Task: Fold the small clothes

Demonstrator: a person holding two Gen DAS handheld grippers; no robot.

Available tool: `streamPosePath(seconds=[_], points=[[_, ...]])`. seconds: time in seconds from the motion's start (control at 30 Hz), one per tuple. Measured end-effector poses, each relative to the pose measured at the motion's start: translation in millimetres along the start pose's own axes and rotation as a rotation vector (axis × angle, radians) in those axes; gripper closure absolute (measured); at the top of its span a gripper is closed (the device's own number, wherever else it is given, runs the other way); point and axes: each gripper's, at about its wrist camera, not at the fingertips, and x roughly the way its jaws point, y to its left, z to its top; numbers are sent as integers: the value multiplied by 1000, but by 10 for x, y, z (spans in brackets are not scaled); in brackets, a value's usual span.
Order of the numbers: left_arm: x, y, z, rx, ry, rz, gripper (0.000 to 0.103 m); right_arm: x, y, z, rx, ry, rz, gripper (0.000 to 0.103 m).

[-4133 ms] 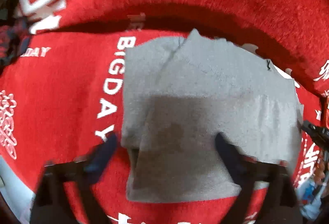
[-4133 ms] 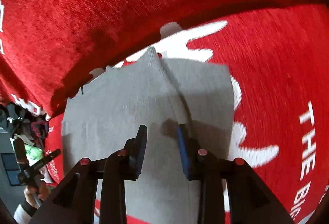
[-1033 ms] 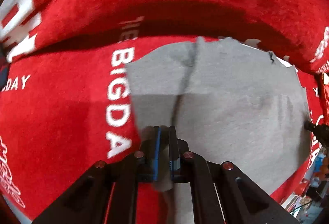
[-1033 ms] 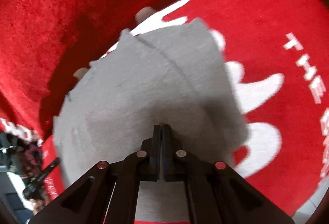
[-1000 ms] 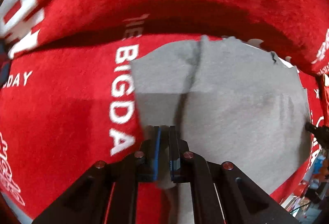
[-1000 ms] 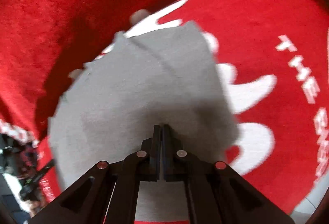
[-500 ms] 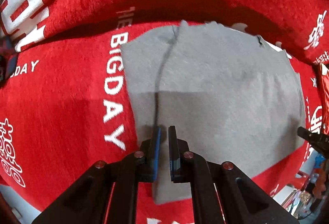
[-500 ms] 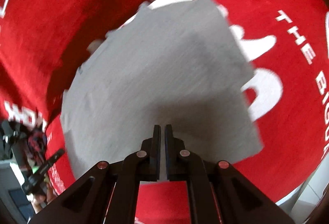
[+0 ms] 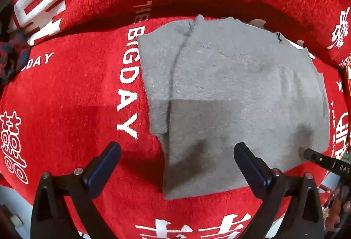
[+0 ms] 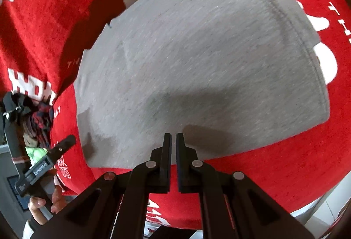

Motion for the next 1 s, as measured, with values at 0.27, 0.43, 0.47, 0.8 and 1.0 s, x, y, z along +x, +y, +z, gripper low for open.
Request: streamPosePath(seconds=[0.27, 0.43, 0.47, 0.8, 1.0], points=[[-6, 117, -17, -33, 6, 17, 0, 70, 149, -102, -33, 31, 20, 42], [8, 168, -46, -38, 14, 34, 0, 125, 230, -169, -48, 54, 40, 42], [13, 178, -50, -38, 16, 39, 0, 142, 245, -186, -49, 61, 47, 42], [34, 384, -60, -70, 14, 67, 0, 240, 373, -375, -37, 89, 144, 25], [147, 573, -71, -112, 58, 88, 0, 380, 379, -448, 62, 102, 233, 25]])
